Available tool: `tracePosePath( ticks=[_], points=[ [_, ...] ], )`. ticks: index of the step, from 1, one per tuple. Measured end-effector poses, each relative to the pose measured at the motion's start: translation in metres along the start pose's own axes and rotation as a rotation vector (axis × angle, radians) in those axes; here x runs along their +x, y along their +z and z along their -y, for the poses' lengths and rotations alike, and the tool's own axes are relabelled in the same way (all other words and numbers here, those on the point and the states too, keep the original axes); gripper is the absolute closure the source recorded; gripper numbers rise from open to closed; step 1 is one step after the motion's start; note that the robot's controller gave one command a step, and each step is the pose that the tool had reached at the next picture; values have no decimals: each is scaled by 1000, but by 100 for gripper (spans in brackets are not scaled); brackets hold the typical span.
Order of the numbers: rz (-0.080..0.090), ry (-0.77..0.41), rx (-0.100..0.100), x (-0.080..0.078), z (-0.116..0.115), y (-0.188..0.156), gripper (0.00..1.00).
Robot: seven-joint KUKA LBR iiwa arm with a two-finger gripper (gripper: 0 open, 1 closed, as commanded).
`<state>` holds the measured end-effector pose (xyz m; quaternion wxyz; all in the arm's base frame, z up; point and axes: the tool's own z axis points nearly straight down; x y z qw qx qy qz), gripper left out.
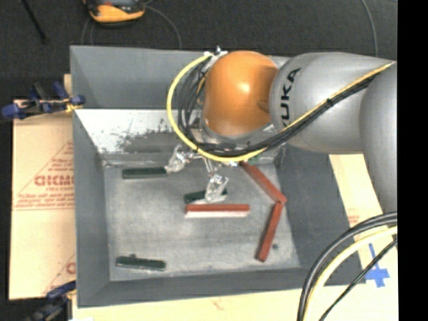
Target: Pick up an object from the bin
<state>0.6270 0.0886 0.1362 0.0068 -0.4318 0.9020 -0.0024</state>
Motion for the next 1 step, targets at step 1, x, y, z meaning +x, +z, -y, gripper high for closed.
tracePosePath(
  ticks=[1],
  points=[
    [-2, -221, 7, 44, 37, 46, 100]
  ],
)
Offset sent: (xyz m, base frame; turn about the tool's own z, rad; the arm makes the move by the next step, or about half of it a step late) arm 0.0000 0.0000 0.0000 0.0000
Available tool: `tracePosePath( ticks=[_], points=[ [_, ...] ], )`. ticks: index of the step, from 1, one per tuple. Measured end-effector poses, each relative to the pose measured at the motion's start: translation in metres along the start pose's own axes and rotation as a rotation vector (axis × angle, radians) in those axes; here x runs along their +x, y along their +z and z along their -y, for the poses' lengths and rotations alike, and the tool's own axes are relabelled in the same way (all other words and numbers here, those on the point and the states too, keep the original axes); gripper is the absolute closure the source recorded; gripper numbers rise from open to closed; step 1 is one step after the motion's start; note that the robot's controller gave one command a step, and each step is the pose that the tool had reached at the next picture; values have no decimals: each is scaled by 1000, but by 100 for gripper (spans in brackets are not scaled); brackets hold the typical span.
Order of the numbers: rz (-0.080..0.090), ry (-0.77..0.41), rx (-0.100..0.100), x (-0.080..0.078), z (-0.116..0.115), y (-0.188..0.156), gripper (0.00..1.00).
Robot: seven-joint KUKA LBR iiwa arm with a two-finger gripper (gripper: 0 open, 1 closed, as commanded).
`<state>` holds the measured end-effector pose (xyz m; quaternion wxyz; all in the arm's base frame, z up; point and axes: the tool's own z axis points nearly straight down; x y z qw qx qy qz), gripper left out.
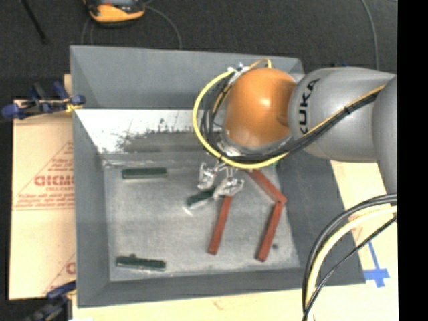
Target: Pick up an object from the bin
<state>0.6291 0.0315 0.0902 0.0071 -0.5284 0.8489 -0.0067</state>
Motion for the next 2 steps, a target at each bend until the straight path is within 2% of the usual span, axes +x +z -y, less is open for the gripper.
tracePosePath(
  ticks=[2],
  points=[
    [-1, 1, 5, -4, -2, -3, 100]
  ],
)
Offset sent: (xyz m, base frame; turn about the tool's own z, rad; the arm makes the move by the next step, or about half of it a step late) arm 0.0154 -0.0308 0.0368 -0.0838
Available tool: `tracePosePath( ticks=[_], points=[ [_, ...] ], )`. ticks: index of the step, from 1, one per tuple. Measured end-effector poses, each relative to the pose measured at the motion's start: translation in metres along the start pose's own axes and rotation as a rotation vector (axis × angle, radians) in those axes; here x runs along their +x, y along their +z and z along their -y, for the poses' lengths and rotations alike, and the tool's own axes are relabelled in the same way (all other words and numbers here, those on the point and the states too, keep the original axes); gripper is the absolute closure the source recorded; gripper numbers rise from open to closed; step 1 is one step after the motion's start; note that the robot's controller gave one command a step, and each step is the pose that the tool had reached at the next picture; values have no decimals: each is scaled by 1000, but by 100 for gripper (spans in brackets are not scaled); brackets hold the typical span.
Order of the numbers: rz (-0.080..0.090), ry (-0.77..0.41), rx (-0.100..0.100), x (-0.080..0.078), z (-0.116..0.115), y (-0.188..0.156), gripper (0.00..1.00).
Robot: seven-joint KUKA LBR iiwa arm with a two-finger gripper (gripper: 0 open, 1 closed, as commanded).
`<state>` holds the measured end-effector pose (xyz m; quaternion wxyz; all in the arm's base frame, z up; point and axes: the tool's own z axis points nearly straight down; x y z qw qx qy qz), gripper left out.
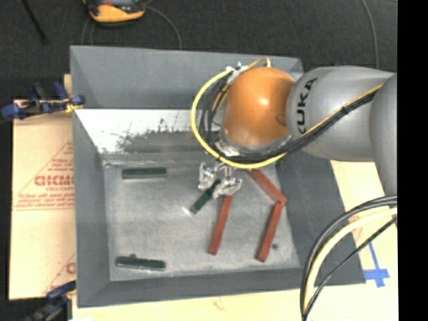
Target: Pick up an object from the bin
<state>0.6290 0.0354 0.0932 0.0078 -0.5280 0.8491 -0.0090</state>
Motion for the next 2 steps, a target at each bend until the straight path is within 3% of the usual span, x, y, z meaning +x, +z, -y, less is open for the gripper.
tracePosePath(
  ticks=[1, 2],
  points=[
    [0, 1, 0, 0, 0, 0, 100],
    [1, -14, -19, 7, -17, -128, 100]
  ],
)
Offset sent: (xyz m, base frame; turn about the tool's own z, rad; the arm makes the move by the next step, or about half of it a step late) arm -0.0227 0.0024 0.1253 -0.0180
